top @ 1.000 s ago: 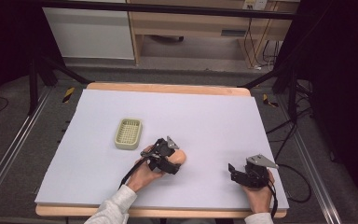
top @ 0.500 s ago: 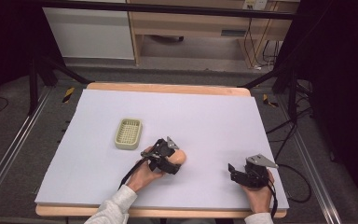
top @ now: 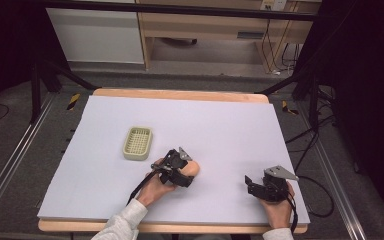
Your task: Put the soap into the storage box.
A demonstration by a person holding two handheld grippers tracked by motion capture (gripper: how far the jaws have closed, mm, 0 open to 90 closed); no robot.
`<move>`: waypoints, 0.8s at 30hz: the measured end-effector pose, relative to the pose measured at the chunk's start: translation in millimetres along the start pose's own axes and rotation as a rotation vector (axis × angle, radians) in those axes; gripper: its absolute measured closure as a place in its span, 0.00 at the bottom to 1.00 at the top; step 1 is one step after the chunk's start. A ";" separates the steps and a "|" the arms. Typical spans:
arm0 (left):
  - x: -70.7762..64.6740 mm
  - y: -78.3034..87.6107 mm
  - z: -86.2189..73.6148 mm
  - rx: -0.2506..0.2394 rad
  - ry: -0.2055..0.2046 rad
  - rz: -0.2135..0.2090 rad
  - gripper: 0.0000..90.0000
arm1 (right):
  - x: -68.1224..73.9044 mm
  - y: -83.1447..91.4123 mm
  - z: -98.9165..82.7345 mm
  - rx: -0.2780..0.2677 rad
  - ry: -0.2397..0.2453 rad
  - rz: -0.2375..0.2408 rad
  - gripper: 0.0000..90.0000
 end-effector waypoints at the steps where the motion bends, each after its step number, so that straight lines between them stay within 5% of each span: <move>1: -0.3 0.5 -0.1 0.002 0.002 -0.003 0.35 | 0.1 0.6 0.0 0.000 -0.002 0.003 0.27; 24: 9.6 34.9 0.9 -0.066 0.064 0.003 0.35 | 0.5 1.8 -0.7 -0.001 0.001 -0.004 0.27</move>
Point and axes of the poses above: each handheld gripper's, and its own axes: y roughly backward along the jaws, z roughly out of its top, x roughly to its left, the point moved 2 cm from there along -y, roughly forward along the jaws, and after that the axes turned 11 degrees about z, right-handed, at the moved point
